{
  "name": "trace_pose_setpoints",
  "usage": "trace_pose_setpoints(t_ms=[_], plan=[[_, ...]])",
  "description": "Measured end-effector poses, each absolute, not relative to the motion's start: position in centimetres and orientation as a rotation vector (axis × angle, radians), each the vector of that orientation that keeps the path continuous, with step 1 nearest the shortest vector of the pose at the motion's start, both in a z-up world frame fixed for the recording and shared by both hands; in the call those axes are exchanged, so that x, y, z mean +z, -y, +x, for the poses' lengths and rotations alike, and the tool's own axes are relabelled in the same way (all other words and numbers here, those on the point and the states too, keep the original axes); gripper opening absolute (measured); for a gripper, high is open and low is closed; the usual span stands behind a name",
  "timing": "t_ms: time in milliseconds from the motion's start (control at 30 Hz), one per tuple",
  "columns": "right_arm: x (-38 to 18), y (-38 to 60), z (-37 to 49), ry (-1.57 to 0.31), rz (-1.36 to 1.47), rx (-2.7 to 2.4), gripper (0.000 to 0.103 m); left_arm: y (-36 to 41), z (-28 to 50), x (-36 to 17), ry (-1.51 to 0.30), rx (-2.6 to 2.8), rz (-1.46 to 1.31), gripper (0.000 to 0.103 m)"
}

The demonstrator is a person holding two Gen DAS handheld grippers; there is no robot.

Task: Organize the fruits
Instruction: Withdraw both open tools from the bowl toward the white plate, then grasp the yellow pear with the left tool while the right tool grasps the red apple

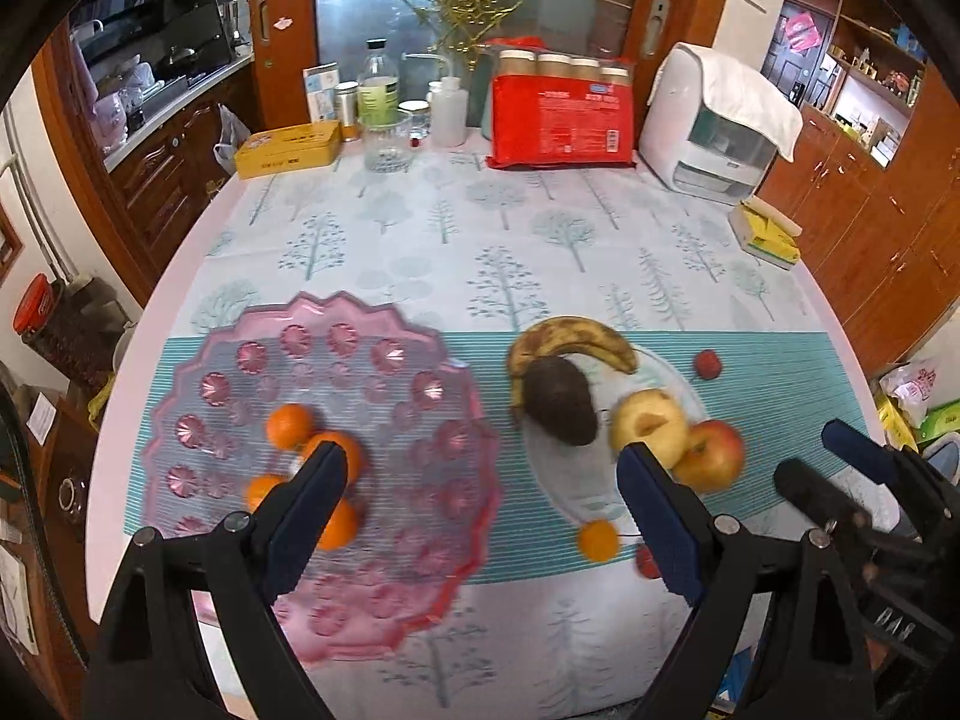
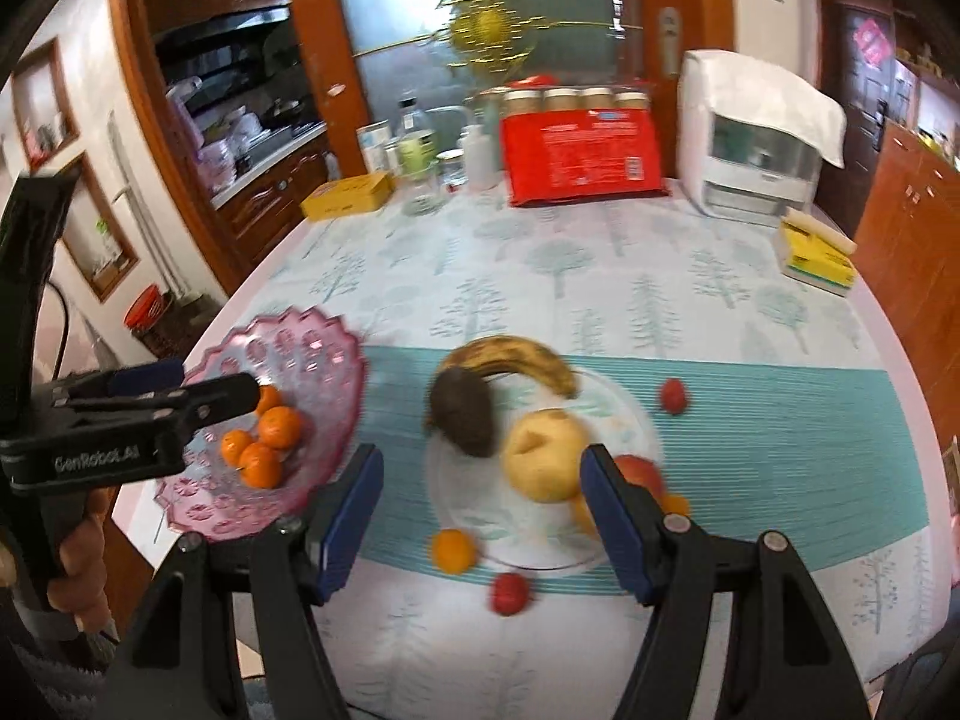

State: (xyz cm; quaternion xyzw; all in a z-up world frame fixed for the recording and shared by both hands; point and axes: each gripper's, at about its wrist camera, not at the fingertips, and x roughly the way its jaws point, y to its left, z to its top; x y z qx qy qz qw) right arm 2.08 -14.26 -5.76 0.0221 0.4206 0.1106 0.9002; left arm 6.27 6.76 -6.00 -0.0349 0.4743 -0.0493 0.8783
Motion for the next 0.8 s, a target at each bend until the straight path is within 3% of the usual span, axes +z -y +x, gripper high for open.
trace_pose_setpoints(t_ms=[300,800], plan=[[-7.4,20.8,4.0,-0.917,0.012,0.236,0.069,-0.8,6.6,-8.1,-1.035,-0.1,-0.075,0.091],[-13.5,22.1,7.1,-0.978,-0.14,0.438,0.069,4.6,9.6,-15.1,-1.165,-0.03,-0.087,0.091]])
